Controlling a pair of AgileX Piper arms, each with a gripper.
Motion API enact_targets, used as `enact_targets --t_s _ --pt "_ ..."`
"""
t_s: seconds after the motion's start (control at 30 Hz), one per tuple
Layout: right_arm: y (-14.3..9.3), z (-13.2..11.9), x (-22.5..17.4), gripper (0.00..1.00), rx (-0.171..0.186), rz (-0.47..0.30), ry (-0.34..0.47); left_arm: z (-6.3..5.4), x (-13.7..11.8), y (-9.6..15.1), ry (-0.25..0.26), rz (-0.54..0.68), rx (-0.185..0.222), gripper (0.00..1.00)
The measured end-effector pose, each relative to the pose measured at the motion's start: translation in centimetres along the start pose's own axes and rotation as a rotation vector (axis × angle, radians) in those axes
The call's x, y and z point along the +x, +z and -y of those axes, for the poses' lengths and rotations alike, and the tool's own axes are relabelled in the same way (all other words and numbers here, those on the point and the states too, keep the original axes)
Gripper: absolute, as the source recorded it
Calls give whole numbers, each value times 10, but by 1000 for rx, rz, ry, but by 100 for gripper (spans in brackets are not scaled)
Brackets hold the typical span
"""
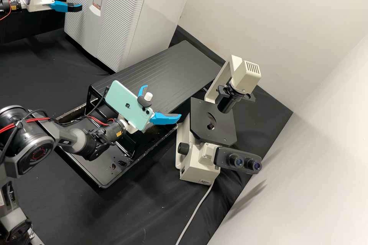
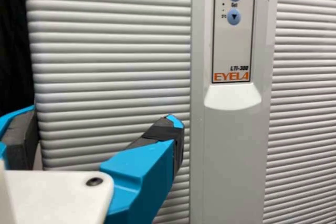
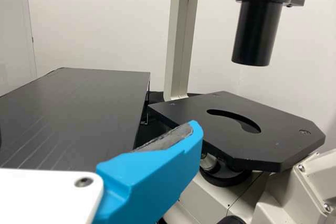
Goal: Open the incubator door
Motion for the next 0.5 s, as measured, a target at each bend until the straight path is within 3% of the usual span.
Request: enact_targets --t_s 0.5 --pt "0 0 0 100 0 0 0 1 -2 -2 10 -21 -20 0"
